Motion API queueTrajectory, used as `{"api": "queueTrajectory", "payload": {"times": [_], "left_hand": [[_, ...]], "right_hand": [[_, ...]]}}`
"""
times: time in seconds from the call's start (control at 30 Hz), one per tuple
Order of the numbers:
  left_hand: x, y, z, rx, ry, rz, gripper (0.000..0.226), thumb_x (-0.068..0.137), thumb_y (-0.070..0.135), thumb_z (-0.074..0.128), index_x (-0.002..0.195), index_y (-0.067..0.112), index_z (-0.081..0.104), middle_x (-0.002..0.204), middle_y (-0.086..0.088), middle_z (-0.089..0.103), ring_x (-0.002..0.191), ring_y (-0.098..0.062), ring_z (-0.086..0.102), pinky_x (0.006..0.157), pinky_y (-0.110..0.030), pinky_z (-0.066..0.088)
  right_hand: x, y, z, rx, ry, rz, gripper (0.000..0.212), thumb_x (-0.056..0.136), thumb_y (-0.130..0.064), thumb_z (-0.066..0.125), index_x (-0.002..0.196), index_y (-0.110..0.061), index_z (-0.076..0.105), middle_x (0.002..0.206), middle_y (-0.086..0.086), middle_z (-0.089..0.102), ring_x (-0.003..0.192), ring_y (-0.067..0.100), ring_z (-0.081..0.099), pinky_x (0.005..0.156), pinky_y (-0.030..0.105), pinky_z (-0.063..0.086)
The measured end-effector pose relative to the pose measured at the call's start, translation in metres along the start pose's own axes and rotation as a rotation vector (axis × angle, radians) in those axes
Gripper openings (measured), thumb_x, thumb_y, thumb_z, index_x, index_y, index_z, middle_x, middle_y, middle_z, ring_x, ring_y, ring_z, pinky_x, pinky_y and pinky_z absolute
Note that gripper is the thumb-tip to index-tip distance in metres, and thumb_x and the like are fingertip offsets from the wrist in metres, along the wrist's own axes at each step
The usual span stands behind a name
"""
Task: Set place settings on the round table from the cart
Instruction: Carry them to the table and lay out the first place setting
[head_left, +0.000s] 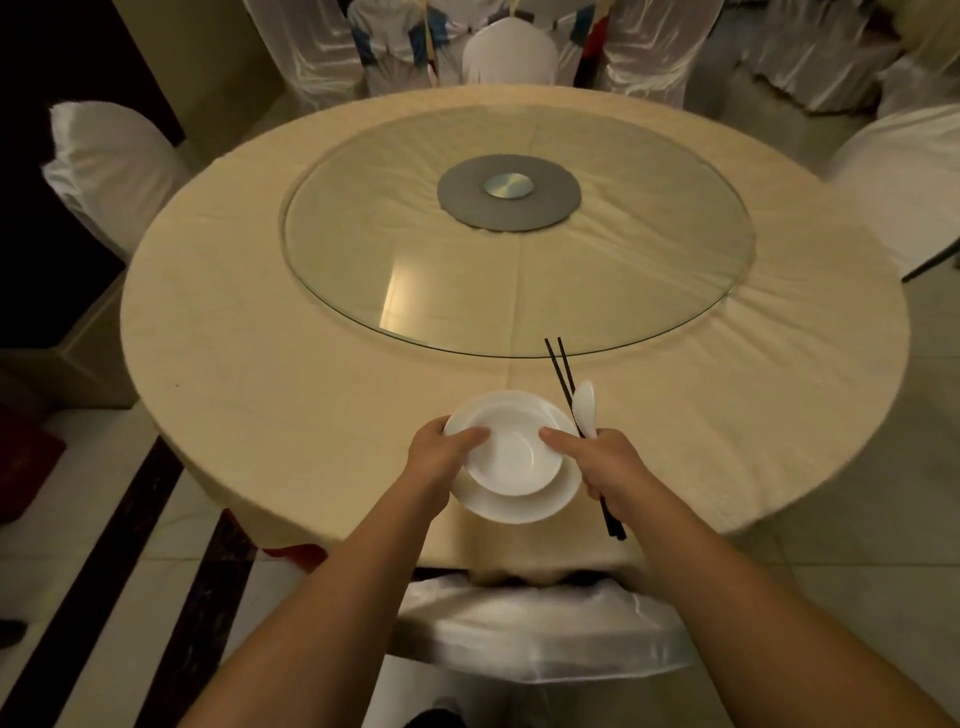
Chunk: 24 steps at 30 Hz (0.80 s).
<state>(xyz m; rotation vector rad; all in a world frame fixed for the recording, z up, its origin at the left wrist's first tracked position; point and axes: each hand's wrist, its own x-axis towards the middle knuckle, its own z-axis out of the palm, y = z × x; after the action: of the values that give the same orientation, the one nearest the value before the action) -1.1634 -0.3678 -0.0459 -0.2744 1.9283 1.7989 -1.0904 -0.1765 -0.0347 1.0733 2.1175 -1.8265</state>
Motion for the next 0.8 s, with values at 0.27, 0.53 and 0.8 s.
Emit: {"api": "queueTrajectory", "payload": {"times": [0.27,0.53,0.8], "left_hand": [[0.043,-0.009,-0.004,0.1,-0.047,-0.022,0.025,0.076,0.024,0.08,0.099,0.019,0.07,0.094,0.002,0.074,0.083,-0.017,0.07,0.061,-0.025,0.053],[0.07,-0.014,-0.003,0.25,-0.104,-0.055,0.029,0.077,0.027,0.079,0.099,0.009,0.071,0.098,-0.01,0.073,0.09,-0.029,0.069,0.079,-0.045,0.056],[0.082,-0.024,0.002,0.402,-0.059,-0.055,0.028,0.078,0.022,0.076,0.092,0.0,0.068,0.095,-0.019,0.07,0.081,-0.029,0.063,0.074,-0.044,0.052]], "right_hand": [[0.032,0.01,0.018,0.055,0.064,0.056,0.033,0.073,-0.042,0.082,0.089,-0.017,0.067,0.076,-0.002,0.069,0.049,0.006,0.058,0.036,0.015,0.038],[0.06,0.019,0.019,0.051,0.1,0.074,0.027,0.076,-0.039,0.08,0.088,-0.02,0.065,0.087,0.0,0.071,0.076,0.016,0.067,0.056,0.024,0.047],[0.077,0.032,0.024,0.019,0.105,0.108,0.035,0.075,-0.041,0.08,0.095,-0.018,0.062,0.09,-0.002,0.069,0.083,0.015,0.065,0.066,0.028,0.051]]}}
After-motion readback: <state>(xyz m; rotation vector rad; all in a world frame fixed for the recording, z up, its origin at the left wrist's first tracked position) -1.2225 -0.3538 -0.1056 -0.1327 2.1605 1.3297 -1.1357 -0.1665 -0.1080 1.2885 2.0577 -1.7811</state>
